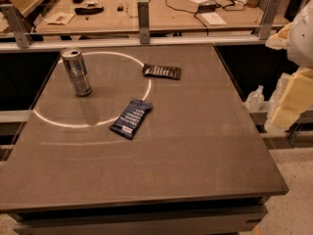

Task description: Pick rxbar blueberry

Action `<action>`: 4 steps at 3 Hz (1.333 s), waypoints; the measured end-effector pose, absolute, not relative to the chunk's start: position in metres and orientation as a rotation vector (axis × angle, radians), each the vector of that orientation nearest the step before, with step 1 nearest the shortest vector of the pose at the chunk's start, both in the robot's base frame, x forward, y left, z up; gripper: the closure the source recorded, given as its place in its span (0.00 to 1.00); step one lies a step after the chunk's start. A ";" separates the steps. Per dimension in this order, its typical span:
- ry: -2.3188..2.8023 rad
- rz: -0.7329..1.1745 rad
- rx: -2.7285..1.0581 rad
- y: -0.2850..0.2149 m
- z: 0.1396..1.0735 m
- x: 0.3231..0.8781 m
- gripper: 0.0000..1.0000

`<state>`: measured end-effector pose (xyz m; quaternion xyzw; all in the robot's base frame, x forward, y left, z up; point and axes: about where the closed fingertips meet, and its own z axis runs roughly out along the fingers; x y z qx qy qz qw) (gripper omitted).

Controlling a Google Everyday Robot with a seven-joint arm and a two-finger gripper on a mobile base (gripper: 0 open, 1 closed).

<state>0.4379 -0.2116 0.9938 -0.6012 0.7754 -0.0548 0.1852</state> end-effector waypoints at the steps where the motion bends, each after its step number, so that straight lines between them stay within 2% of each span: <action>1: 2.185 -0.155 -1.694 -0.212 0.994 0.438 0.00; 2: 2.114 -0.163 -1.773 -0.202 0.997 0.437 0.00; 4: 1.725 -0.122 -2.273 -0.147 0.992 0.408 0.00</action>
Offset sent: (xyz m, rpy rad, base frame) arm -0.0029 0.0277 0.0052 -0.0440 -0.0209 0.2173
